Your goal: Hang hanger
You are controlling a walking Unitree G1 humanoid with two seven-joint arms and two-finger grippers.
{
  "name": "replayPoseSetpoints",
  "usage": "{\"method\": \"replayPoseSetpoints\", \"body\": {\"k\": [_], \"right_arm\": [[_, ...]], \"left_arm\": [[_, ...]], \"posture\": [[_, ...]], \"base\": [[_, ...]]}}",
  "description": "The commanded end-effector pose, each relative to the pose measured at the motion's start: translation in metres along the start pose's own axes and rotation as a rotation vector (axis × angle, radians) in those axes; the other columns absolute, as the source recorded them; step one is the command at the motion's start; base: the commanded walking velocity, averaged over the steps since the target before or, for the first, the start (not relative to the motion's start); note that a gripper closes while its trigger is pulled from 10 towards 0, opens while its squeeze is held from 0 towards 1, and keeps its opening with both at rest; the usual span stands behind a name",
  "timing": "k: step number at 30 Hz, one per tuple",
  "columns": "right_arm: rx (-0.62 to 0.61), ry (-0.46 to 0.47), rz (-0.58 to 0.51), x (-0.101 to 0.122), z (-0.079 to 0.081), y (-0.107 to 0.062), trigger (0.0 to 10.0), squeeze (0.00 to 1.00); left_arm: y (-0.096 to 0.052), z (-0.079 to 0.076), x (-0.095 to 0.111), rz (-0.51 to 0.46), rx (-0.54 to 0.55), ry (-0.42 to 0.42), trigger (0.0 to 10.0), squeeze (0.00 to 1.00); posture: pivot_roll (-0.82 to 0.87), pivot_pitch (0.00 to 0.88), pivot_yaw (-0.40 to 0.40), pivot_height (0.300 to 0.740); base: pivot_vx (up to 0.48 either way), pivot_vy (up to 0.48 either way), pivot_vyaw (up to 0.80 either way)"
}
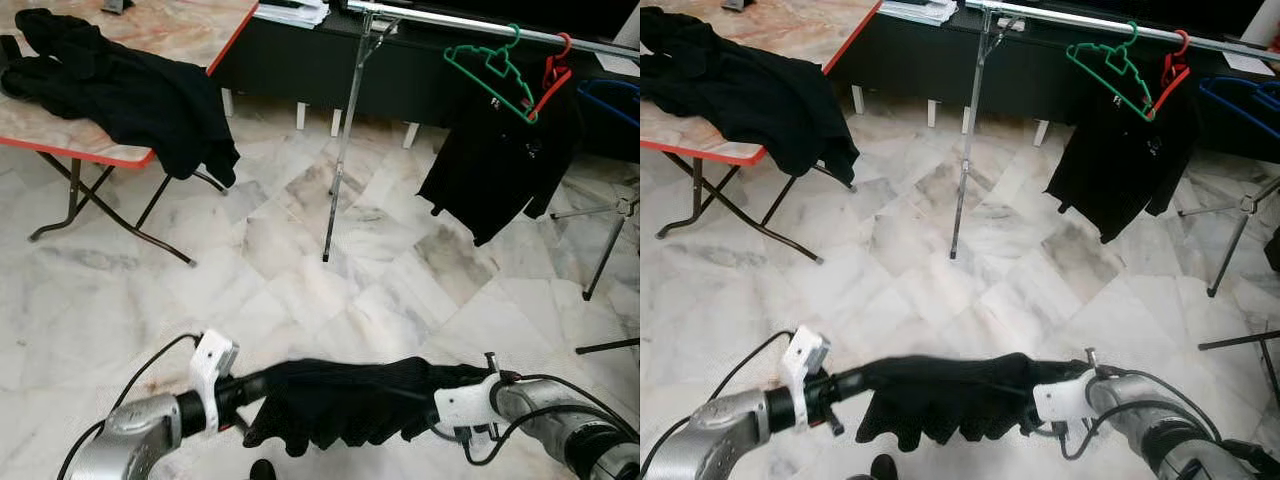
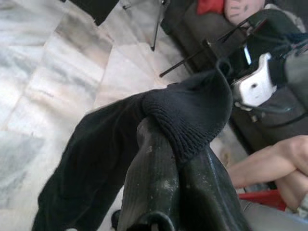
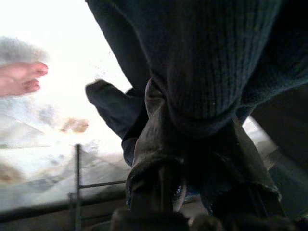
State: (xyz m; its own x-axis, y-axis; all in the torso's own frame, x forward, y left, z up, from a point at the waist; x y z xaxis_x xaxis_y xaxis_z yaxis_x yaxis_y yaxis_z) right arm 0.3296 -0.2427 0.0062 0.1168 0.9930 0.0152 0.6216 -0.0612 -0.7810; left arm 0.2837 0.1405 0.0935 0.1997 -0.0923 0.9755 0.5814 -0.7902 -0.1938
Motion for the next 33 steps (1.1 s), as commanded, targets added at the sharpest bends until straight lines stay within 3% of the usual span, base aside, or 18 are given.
{"method": "replayPoseSetpoints", "body": {"k": [1,2,4,5,6,7,9,10,11,12,13,19,21,25,31,33], "right_arm": [[0.092,0.073,0.298,-0.071,0.035,-0.008,10.0,0.0],[0.091,0.068,0.295,-0.069,0.035,-0.007,10.0,0.0],[0.066,0.181,0.238,-0.052,0.036,-0.002,10.0,0.0],[0.042,0.282,0.187,-0.037,0.036,0.003,10.0,0.0],[0.042,0.282,0.187,-0.037,0.036,0.003,10.0,0.0],[0.046,0.422,0.125,-0.02,0.037,0.006,10.0,0.0],[0.061,0.514,0.079,-0.008,0.039,0.008,10.0,0.0],[0.072,0.547,0.053,0.0,0.039,0.01,10.0,0.0],[0.079,0.568,0.037,0.006,0.04,0.01,10.0,0.0],[0.083,0.583,0.027,0.009,0.04,0.011,10.0,0.0],[0.079,0.584,0.019,0.013,0.04,0.012,10.0,0.0],[0.074,0.565,0.006,0.022,0.039,0.013,10.0,0.0],[0.09,0.581,-0.043,0.037,0.037,0.014,10.0,0.0],[0.106,0.599,-0.077,0.046,0.035,0.014,10.0,0.0],[0.043,0.544,-0.233,0.068,0.019,0.01,10.0,0.0],[0.067,0.462,-0.286,0.077,0.019,0.008,10.0,0.0]], "left_arm": [[-0.014,0.013,0.019,-0.066,0.059,0.034,0.0,0.0],[-0.014,0.012,0.02,-0.067,0.055,0.033,0.0,0.0],[-0.01,0.004,0.017,-0.041,0.017,0.051,0.0,0.0],[-0.007,-0.004,0.015,-0.023,-0.023,0.055,0.0,0.0],[-0.007,-0.004,0.015,-0.023,-0.023,0.055,0.0,0.0],[-0.005,-0.011,0.014,-0.017,-0.056,0.052,0.0,0.0],[-0.004,-0.015,0.013,-0.015,-0.077,0.052,0.0,0.0],[-0.002,-0.019,0.012,-0.015,-0.093,0.053,4.4,0.0],[-0.001,-0.021,0.012,-0.016,-0.099,0.055,10.0,0.0],[0.0,-0.022,0.011,-0.017,-0.103,0.056,10.0,0.0],[0.002,-0.024,0.011,-0.021,-0.107,0.053,10.0,1.0],[0.005,-0.028,0.013,-0.037,-0.125,0.04,10.0,1.0],[0.007,-0.031,0.012,-0.018,-0.142,0.05,10.0,1.0],[0.007,-0.03,0.011,-0.016,-0.138,0.05,10.0,1.0],[0.004,-0.012,0.014,-0.026,-0.021,0.069,10.0,1.0],[-0.001,-0.008,0.009,0.02,-0.013,0.088,10.0,1.0]], "posture": [[0.06,0.236,-0.111,0.74],[0.06,0.236,-0.111,0.74],[0.06,0.236,-0.108,0.74],[0.06,0.237,-0.107,0.74],[0.06,0.237,-0.107,0.74],[0.06,0.237,-0.107,0.74],[0.06,0.238,-0.108,0.74],[0.06,0.239,-0.109,0.74],[0.06,0.239,-0.109,0.74],[0.06,0.239,-0.109,0.74],[0.06,0.24,-0.111,0.74],[0.07,0.24,-0.112,0.74],[0.07,0.24,-0.112,0.74],[0.07,0.24,-0.112,0.74],[0.07,0.238,-0.114,0.74],[0.08,0.235,-0.114,0.74]], "base": [[0.0,0.0,0.0],[0.0,0.0,0.0],[0.0,0.0,0.0],[0.0,0.0,0.0],[0.0,0.0,0.0],[0.0,0.0,0.0],[0.0,0.0,0.0],[0.0,0.0,0.0],[0.0,0.0,0.0],[0.0,0.0,0.0],[0.0,0.0,0.0],[0.0,0.0,0.0],[0.0,0.0,0.0],[0.0,0.0,0.0],[0.0,0.0,0.0],[0.0,0.0,0.0]]}}
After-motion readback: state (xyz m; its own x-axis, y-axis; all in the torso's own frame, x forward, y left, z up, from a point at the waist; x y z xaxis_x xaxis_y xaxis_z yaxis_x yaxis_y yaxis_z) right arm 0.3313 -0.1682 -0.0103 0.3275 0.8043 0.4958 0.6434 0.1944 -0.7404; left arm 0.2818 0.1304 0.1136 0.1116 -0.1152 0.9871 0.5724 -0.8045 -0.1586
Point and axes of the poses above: a point about 5 cm out from each wrist's last joint towards the gripper, its own y axis pointing out of the wrist towards the gripper, its own x axis along the axis of the wrist's last joint, z = x × y, the point moved 3 cm from there along y, pointing out of the wrist towards the gripper, and after that the axes turned 10 degrees about y, right-handed, at the moved point
